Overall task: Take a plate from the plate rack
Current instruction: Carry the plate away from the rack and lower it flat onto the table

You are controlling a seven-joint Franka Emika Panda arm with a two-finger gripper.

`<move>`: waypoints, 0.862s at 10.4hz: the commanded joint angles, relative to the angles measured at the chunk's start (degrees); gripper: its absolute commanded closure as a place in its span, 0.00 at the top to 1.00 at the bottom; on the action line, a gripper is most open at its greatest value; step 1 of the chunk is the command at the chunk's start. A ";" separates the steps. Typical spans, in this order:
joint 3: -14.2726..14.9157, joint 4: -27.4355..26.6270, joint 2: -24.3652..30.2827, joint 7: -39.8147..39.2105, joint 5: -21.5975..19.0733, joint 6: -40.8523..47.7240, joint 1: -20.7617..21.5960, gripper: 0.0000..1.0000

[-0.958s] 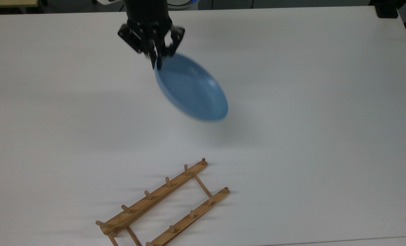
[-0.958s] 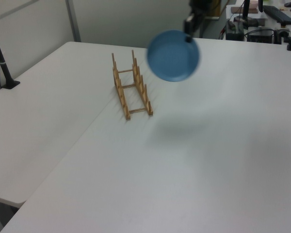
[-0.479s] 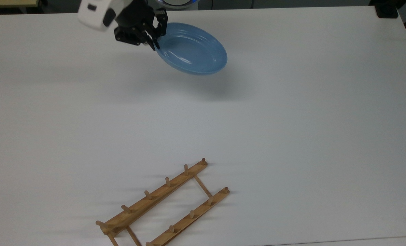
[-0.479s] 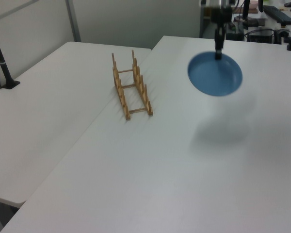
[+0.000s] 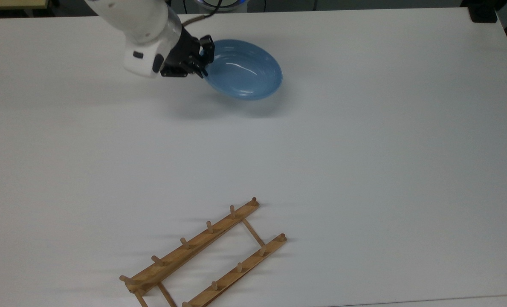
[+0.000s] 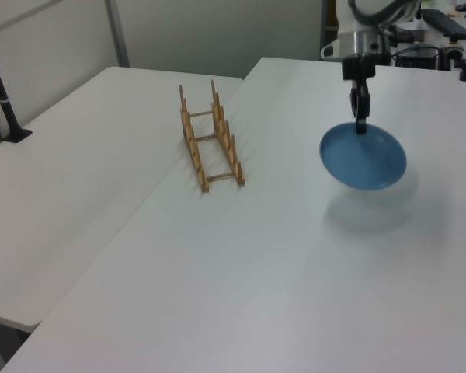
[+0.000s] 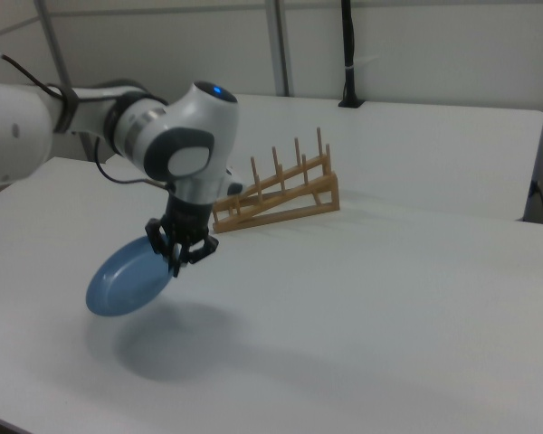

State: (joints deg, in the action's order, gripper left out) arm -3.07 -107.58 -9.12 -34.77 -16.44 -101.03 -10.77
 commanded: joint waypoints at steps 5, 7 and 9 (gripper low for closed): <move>0.08 -1.15 -7.66 -0.47 -1.22 -8.57 0.93 0.04; 0.08 -0.70 -8.11 0.58 -1.13 -8.92 0.84 1.00; 0.08 0.61 -7.67 5.04 -1.05 -8.31 0.84 1.00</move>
State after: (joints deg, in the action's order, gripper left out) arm -3.08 -108.33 -17.21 -34.07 -16.46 -108.88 -10.24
